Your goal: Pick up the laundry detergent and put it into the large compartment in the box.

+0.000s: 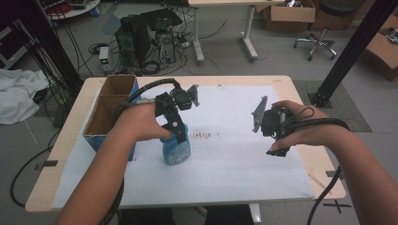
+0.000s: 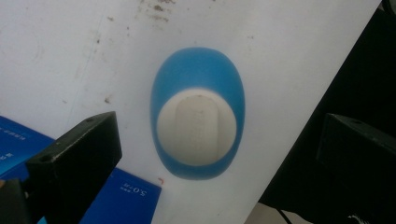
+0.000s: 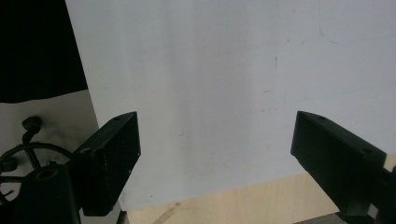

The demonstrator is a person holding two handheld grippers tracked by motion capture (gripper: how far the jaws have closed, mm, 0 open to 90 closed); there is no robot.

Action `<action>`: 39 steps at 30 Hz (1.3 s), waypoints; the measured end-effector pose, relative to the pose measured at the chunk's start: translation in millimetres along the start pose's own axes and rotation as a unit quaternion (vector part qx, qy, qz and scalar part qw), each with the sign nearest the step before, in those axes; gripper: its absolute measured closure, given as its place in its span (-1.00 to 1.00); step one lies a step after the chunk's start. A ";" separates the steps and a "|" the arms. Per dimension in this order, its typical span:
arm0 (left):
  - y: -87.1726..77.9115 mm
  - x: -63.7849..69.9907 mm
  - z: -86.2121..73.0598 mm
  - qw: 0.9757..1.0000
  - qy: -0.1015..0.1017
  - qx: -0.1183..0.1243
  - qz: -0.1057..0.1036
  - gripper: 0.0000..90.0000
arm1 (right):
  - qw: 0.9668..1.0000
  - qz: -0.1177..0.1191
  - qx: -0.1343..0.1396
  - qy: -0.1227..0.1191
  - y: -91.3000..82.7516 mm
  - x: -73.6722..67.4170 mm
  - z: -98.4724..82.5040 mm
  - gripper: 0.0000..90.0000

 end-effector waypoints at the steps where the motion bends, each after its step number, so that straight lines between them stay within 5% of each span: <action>1: 3.1 -0.5 -1.4 1.000 0.002 -0.003 -0.001 -0.99 | 1.000 0.001 0.000 0.000 0.6 -0.5 0.1 -0.64; 39: 51.4 -6.9 -13.0 1.000 0.010 -0.012 -0.003 -0.98 | 1.000 0.001 -0.003 0.000 5.0 -3.4 1.0 -0.64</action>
Point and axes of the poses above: each handheld gripper's, and its own axes: y roughly forward along the jaws, z roughly out of its top, x roughly to its right, the point moved 9 cm from there along y, roughly forward along the jaws, and after that the axes turned 12 degrees about x, right-handed, at the moved point
